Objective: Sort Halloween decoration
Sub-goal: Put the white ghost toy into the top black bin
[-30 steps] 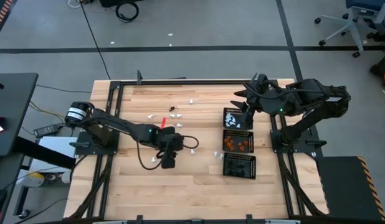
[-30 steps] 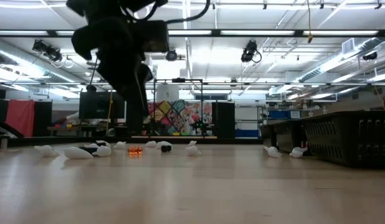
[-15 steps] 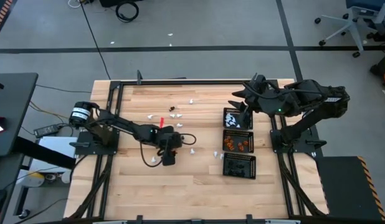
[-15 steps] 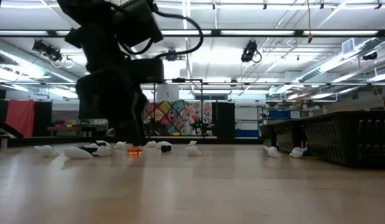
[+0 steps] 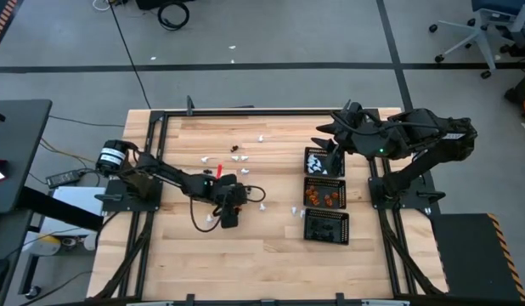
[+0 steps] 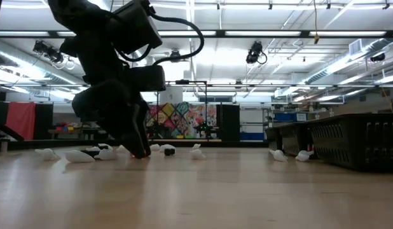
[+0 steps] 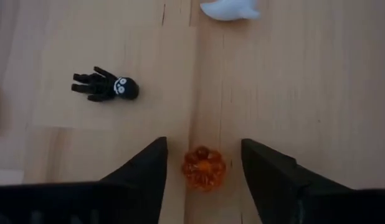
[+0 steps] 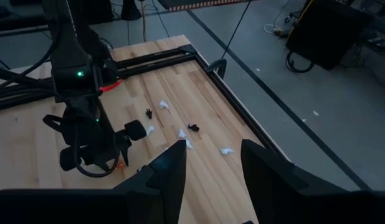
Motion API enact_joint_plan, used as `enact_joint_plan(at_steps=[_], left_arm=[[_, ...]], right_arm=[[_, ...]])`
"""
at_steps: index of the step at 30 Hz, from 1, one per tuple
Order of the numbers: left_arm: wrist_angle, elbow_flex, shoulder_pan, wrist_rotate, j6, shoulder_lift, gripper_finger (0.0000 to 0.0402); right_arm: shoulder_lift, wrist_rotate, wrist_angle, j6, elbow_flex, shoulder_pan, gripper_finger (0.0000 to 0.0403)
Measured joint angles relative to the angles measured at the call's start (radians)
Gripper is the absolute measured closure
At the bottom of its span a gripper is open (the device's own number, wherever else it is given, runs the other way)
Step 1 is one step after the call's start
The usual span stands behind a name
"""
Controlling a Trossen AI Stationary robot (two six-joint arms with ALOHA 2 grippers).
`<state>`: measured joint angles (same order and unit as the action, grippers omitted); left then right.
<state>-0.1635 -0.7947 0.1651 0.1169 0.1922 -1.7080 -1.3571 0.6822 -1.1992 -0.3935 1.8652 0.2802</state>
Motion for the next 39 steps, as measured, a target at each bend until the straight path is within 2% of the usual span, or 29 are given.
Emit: enact_joint_plan(at_steps=[13,29,36,39], left_arm=[[-0.022,-0.003,0.023,-0.007,0.075,-0.004,0.0343],[-0.010,-0.016,0.022,-0.004,0.139,0.003,0.0372],[-0.152,-0.088,0.034,-0.008,0.150,0.103,0.0368],[-0.245,-0.086,0.063,-0.005,0.201,0.145,0.0368]], right_arm=[[0.000,-0.002,0.000,0.009,0.000,0.000,0.0245],[0.000,-0.002,0.000,0.011,0.000,0.000,0.0245],[0.000,-0.001,-0.001,0.011,0.000,0.000,0.0245],[0.001,-0.001,-0.001,0.011,0.000,0.000,0.0245]])
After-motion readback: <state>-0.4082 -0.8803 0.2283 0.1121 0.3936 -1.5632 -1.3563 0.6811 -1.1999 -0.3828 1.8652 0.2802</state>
